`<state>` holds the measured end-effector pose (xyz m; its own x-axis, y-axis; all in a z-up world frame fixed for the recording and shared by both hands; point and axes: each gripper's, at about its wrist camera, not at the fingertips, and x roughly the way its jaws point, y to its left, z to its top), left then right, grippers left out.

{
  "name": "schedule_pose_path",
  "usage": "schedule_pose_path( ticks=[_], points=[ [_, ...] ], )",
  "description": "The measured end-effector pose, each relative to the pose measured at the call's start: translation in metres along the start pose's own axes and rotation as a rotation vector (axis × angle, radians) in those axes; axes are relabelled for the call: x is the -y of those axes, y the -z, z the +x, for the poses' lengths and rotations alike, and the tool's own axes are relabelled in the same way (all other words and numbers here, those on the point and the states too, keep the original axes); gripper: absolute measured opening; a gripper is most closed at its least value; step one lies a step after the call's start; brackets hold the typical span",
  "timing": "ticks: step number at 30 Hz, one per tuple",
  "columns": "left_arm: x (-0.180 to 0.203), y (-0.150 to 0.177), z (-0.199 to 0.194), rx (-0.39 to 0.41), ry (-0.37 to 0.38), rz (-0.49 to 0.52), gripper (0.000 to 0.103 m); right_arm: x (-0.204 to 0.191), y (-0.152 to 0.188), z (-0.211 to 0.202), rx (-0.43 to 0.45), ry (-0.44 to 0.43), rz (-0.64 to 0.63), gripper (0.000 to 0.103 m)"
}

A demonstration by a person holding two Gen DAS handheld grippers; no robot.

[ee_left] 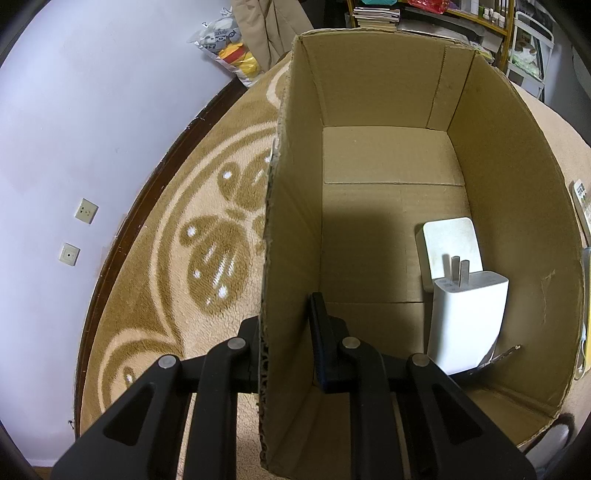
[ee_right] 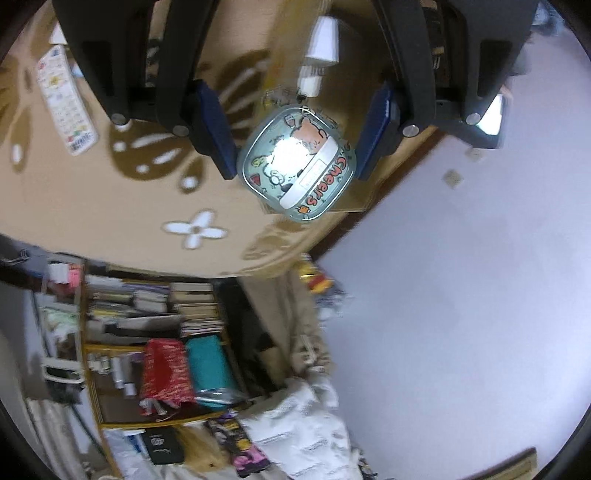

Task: Organize rigid objects
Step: 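Carry the clear case into the box and open the right gripper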

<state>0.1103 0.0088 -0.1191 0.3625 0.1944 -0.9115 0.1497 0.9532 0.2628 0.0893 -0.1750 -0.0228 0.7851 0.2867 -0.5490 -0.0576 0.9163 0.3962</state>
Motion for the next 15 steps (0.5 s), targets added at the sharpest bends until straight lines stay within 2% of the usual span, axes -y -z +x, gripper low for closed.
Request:
schedule_pose_path(
  ticks=[7, 15],
  points=[
    [-0.002, 0.0, 0.0, -0.002, 0.004, -0.006, 0.017, -0.029, 0.016, 0.013, -0.067, -0.02, -0.08, 0.068],
    [-0.008, 0.001, 0.001, -0.006, 0.023, -0.022, 0.017, -0.034, 0.041, 0.033, -0.158, 0.035, -0.138, 0.069]
  ],
)
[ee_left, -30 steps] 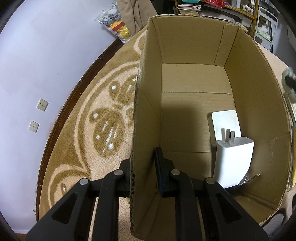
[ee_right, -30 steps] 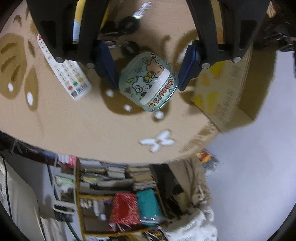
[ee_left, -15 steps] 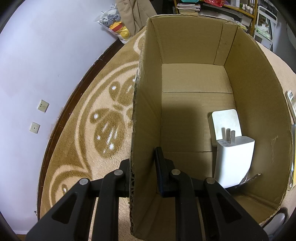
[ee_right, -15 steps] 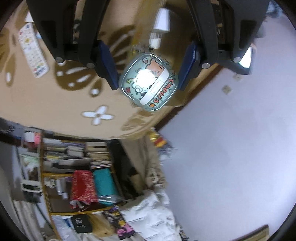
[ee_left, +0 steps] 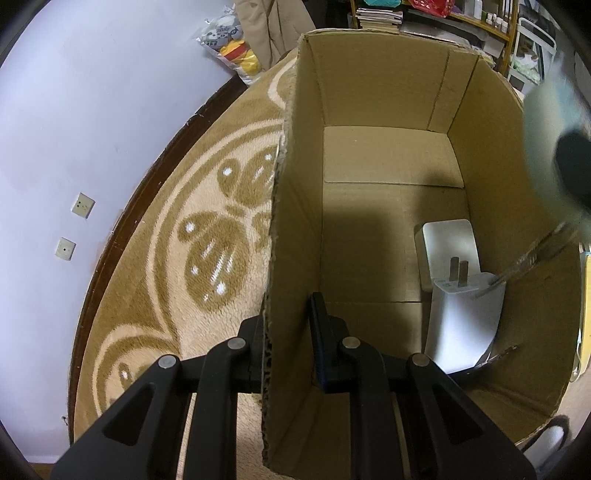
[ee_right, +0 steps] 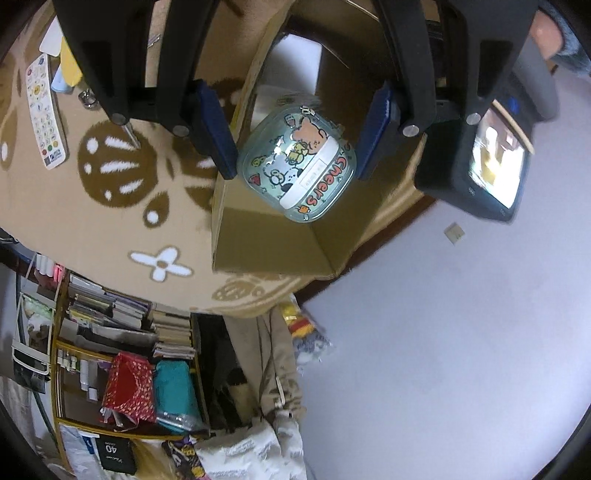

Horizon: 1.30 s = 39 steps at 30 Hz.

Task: Organize rigid objects
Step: 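Carry the clear case into the box and open the right gripper, then return the right gripper to the keys and grasp the key ring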

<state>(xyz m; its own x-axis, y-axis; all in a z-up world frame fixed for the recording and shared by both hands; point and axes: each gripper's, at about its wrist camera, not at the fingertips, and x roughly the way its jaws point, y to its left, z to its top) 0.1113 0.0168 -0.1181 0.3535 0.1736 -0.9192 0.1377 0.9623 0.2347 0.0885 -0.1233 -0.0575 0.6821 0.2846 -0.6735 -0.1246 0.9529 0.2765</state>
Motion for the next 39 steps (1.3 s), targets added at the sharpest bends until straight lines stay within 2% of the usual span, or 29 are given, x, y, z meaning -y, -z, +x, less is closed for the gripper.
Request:
schedule_pose_path(
  ticks=[9, 14, 18, 20, 25, 29, 35, 39],
  points=[
    [-0.001, 0.0, 0.0, 0.0, 0.007, -0.001, 0.017, -0.009, 0.012, 0.006, -0.043, 0.065, -0.055, 0.069],
    [-0.001, 0.001, 0.0, -0.002, 0.007, 0.0, 0.017, -0.008, 0.011, -0.001, -0.042, 0.058, -0.056, 0.071],
    [-0.001, 0.0, 0.0, -0.003, 0.003, 0.0, 0.017, -0.001, 0.007, -0.011, -0.013, 0.07, -0.037, 0.089],
    [-0.001, 0.0, 0.0, -0.005, 0.007, -0.003, 0.017, 0.007, 0.005, -0.015, -0.01, 0.091, -0.032, 0.093],
    [0.001, 0.0, 0.0, -0.003, -0.003, 0.005, 0.017, 0.032, 0.005, -0.016, -0.034, 0.163, -0.017, 0.093],
    [0.001, 0.0, -0.001, -0.004, 0.006, -0.001, 0.017, 0.06, 0.007, -0.014, -0.073, 0.189, 0.01, 0.093],
    [0.0, 0.0, -0.002, -0.004, 0.009, -0.006, 0.017, 0.108, 0.017, 0.001, -0.139, 0.24, 0.11, 0.093],
    [-0.001, -0.001, -0.002, -0.006, 0.012, -0.007, 0.017, 0.127, 0.026, 0.009, -0.158, 0.284, 0.164, 0.093]
  ],
)
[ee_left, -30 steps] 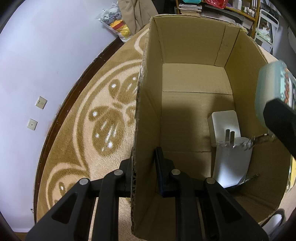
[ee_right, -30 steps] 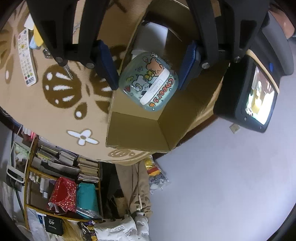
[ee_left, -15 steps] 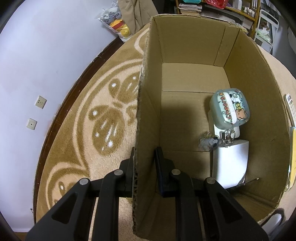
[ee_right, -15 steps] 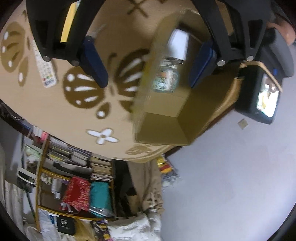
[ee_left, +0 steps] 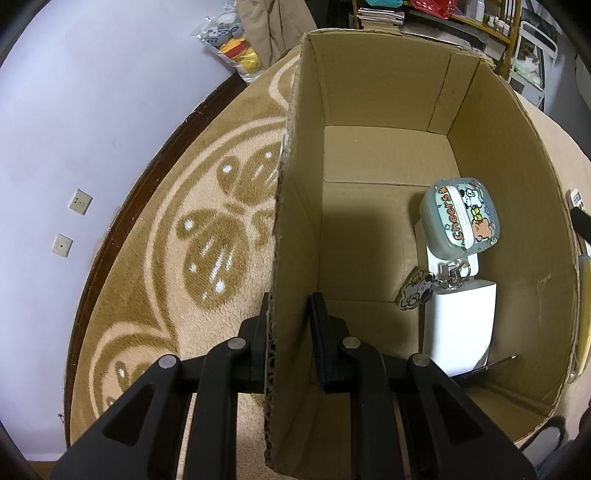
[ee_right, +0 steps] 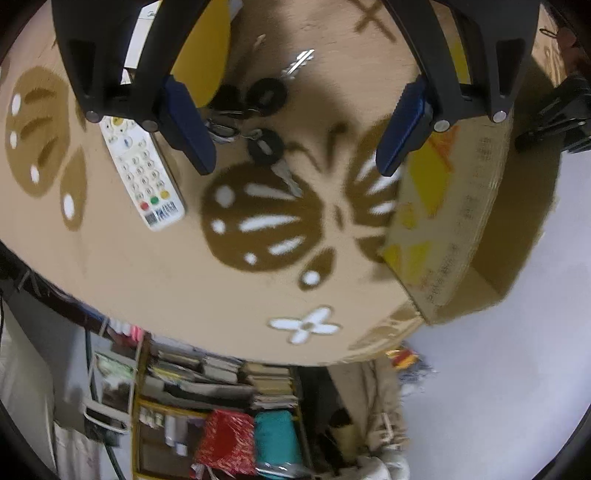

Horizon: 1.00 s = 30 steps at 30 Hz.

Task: Organize rigid objects
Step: 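Return the right gripper to the keys and grasp the key ring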

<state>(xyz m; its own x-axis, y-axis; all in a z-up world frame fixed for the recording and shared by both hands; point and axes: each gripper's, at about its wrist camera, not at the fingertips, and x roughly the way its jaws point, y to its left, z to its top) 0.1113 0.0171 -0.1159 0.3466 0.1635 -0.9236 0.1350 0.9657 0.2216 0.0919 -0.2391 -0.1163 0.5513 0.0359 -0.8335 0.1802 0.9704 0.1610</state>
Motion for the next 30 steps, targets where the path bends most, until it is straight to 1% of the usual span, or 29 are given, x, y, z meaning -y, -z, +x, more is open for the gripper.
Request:
schedule_pose_path(
  ticks=[4, 7, 11, 14, 17, 20, 21, 22, 23, 25, 26, 28, 30],
  points=[
    [-0.001, 0.0, 0.001, 0.0, -0.001, 0.002, 0.017, 0.006, 0.005, 0.012, -0.026, 0.028, 0.0, 0.093],
    [-0.001, 0.0, 0.001, 0.0, 0.001, 0.001, 0.017, 0.011, 0.007, 0.02, -0.044, 0.031, 0.012, 0.093],
    [-0.002, 0.0, 0.002, -0.001, 0.01, -0.002, 0.016, 0.022, 0.013, 0.032, -0.089, 0.019, 0.062, 0.093],
    [-0.002, 0.0, 0.002, 0.0, 0.009, 0.003, 0.015, 0.031, 0.014, 0.039, -0.11, 0.031, 0.096, 0.093],
    [-0.002, 0.001, 0.002, 0.0, 0.008, 0.004, 0.015, 0.038, 0.016, 0.045, -0.125, 0.002, 0.129, 0.088],
    [-0.002, 0.001, 0.002, 0.0, 0.008, 0.003, 0.015, 0.037, 0.018, 0.048, -0.128, 0.023, 0.121, 0.079],
    [-0.002, 0.001, 0.002, 0.0, 0.008, 0.004, 0.015, 0.036, 0.018, 0.048, -0.129, 0.038, 0.109, 0.073],
    [-0.002, 0.001, 0.002, 0.0, 0.008, 0.004, 0.015, 0.034, 0.018, 0.049, -0.13, 0.045, 0.103, 0.063],
    [-0.002, 0.001, 0.002, 0.001, 0.007, 0.004, 0.015, 0.035, 0.017, 0.048, -0.129, 0.054, 0.1, 0.058],
    [-0.002, 0.002, 0.002, 0.001, 0.005, 0.006, 0.015, 0.037, 0.016, 0.044, -0.118, 0.036, 0.113, 0.038],
    [-0.002, 0.002, 0.002, 0.001, 0.005, 0.007, 0.015, 0.038, 0.015, 0.043, -0.116, 0.016, 0.122, 0.034],
    [-0.001, 0.002, 0.002, 0.001, 0.005, 0.007, 0.015, 0.041, 0.014, 0.042, -0.114, -0.017, 0.14, 0.034],
    [-0.001, 0.002, 0.002, 0.0, 0.006, 0.006, 0.015, 0.039, 0.015, 0.041, -0.096, -0.027, 0.141, 0.033]
  ],
)
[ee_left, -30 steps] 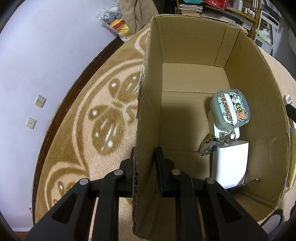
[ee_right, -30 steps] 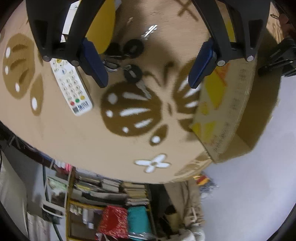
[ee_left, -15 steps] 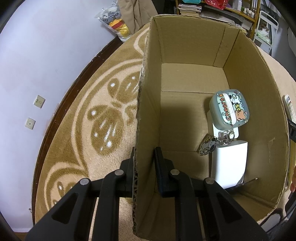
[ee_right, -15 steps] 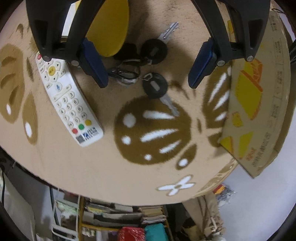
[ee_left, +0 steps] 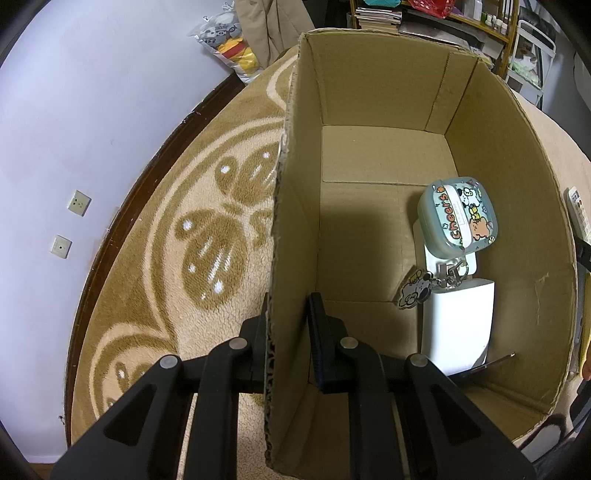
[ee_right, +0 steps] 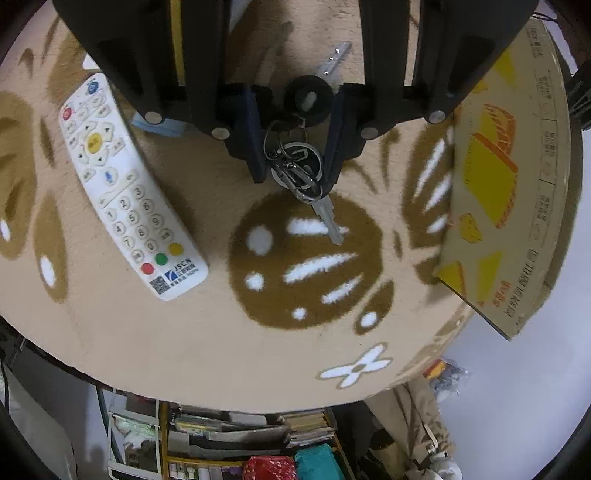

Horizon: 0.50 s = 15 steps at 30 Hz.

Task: Organize rigid objects
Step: 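Return the right gripper to the keys and grasp the key ring, then carry the black-headed keys into the box and release them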

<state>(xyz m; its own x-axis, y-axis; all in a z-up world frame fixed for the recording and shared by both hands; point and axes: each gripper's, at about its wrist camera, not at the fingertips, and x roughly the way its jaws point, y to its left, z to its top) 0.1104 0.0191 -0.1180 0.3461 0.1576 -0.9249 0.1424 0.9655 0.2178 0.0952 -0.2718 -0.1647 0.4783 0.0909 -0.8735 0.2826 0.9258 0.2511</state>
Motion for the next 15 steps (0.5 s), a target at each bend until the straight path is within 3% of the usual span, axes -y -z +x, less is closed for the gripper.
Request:
schedule_pose_path(
  ticks=[15],
  points=[
    [0.0, 0.0, 0.0, -0.001, 0.002, -0.001, 0.016, -0.039, -0.007, -0.035, 0.138, -0.006, -0.06, 0.032]
  ],
)
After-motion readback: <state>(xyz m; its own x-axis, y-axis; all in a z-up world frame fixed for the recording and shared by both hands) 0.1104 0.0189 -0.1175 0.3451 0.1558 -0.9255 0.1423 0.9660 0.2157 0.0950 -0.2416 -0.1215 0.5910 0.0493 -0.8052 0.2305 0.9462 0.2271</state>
